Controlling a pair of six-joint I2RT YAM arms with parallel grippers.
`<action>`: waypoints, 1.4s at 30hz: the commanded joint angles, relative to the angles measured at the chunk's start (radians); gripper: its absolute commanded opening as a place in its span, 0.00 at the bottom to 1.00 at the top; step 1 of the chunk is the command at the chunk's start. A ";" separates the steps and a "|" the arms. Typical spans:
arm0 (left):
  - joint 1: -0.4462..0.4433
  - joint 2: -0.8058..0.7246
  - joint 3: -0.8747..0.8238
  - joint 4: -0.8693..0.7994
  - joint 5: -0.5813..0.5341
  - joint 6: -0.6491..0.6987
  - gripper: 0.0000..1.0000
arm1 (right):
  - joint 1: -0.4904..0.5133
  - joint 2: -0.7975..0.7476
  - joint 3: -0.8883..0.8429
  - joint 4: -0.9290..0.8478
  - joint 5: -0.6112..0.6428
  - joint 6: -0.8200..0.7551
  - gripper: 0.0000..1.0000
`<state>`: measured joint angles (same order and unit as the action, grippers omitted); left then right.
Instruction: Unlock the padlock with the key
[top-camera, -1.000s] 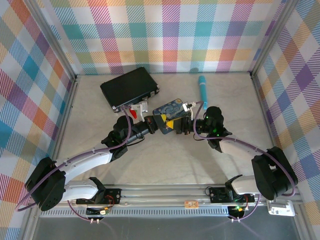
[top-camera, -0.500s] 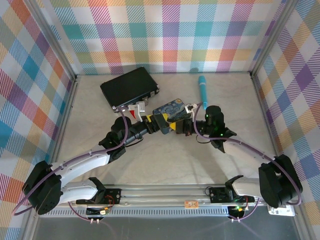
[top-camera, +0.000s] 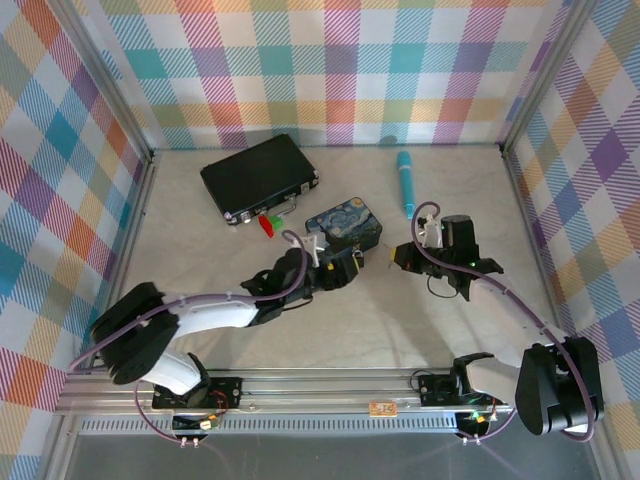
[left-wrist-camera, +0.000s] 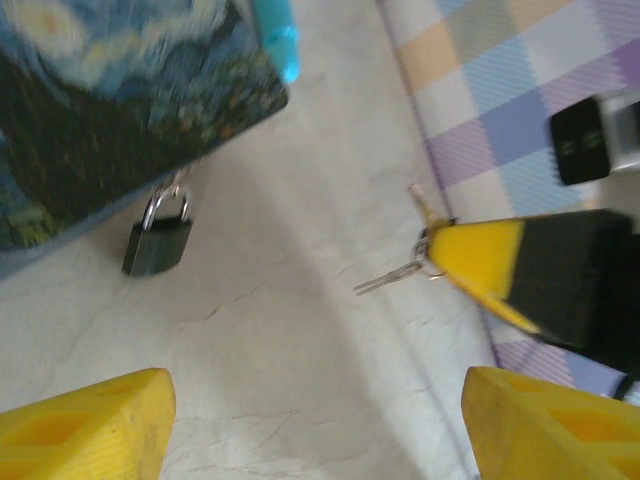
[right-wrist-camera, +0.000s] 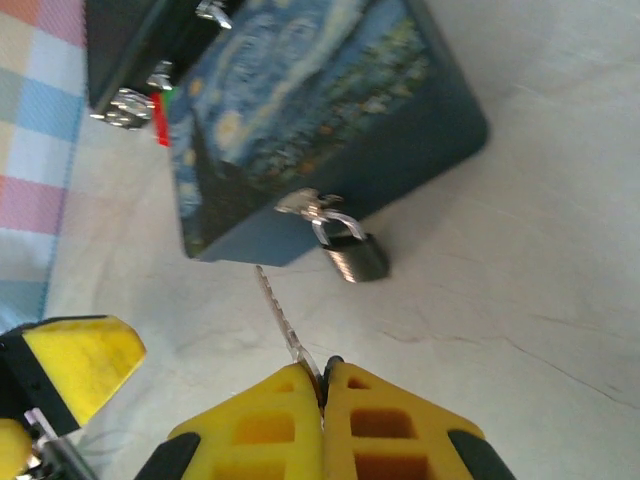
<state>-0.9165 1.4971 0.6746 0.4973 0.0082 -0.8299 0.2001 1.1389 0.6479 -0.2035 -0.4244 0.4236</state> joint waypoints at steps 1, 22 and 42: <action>-0.016 0.089 0.051 0.070 -0.036 -0.065 0.75 | -0.029 -0.029 0.025 -0.081 0.059 -0.041 0.00; 0.085 0.337 0.231 -0.113 -0.211 0.133 0.76 | -0.039 -0.077 -0.006 -0.025 -0.020 -0.024 0.00; 0.035 0.594 0.504 -0.198 -0.291 0.072 0.58 | -0.039 -0.066 -0.020 0.036 -0.042 -0.011 0.00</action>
<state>-0.8707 2.0487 1.1316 0.3519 -0.2356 -0.7460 0.1642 1.0706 0.6350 -0.2016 -0.4339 0.4065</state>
